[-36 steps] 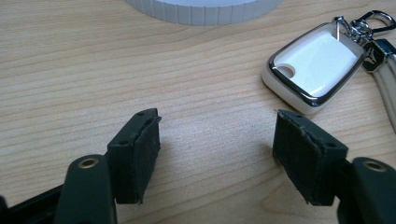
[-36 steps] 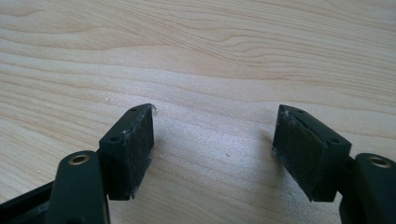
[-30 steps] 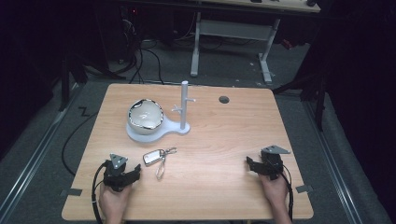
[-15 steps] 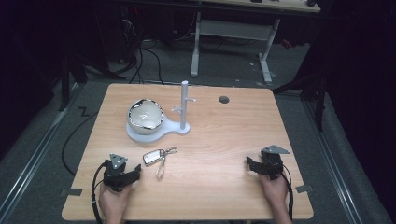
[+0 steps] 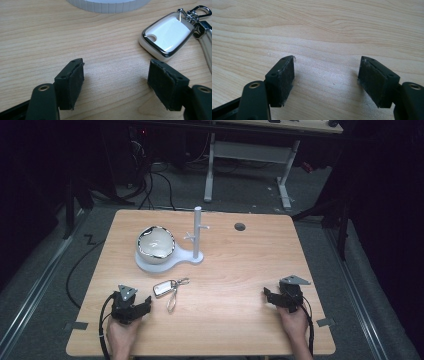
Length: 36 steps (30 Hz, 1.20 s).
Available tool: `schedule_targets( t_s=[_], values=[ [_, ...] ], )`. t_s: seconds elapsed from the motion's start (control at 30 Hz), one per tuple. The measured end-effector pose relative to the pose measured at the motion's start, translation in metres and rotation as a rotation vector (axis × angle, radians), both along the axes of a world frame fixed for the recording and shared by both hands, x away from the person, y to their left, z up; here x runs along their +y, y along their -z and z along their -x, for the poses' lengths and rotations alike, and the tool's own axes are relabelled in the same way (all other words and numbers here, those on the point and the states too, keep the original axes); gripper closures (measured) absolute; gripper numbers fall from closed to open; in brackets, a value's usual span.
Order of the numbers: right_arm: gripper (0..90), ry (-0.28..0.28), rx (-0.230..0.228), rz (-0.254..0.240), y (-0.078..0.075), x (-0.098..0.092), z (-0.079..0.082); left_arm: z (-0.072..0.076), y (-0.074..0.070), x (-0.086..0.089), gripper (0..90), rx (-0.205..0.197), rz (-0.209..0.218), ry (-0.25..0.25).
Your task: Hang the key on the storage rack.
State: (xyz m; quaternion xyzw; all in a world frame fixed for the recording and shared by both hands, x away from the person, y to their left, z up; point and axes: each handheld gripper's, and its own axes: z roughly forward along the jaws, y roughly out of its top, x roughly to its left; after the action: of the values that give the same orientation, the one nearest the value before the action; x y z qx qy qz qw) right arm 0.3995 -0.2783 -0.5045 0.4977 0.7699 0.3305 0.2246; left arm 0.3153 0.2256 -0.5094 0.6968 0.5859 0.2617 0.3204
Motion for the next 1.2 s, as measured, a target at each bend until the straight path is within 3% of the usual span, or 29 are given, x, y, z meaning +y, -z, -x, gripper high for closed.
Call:
schedule_targets(
  t_s=[0.17, 0.3, 0.53, 0.83, 0.97, 1.03, 1.2],
  values=[
    [29.3, -0.001, -0.001, 0.001, 0.0, 0.0, 0.0, 0.001, 0.0, -0.002, 26.2, 0.004, 0.001, 0.019],
    [29.3, -0.001, -0.001, 0.0, 0.0, 0.0, 0.0, 0.001, -0.004, -0.002, 23.4, 0.008, 0.032, 0.059],
    [29.3, 0.0, 0.0, 0.0, 0.0, 0.0, 0.0, -0.004, -0.009, -0.009, 20.1, 0.003, 0.033, 0.098],
    [29.2, -0.003, 0.0, 0.001, 0.0, 0.0, 0.0, -0.024, -0.019, -0.025, 19.5, -0.022, 0.012, 0.148],
    [29.2, -0.004, 0.0, 0.001, 0.0, 0.0, 0.0, -0.03, -0.019, -0.03, 21.4, -0.014, 0.001, 0.173],
    [29.2, -0.004, 0.0, 0.0, 0.0, 0.0, 0.0, -0.035, -0.018, -0.034, 22.3, -0.002, -0.026, 0.176],
    [29.2, -0.004, 0.0, 0.001, 0.0, 0.0, 0.001, -0.041, -0.018, -0.039, 24.2, -0.005, -0.023, 0.199]
  ],
)
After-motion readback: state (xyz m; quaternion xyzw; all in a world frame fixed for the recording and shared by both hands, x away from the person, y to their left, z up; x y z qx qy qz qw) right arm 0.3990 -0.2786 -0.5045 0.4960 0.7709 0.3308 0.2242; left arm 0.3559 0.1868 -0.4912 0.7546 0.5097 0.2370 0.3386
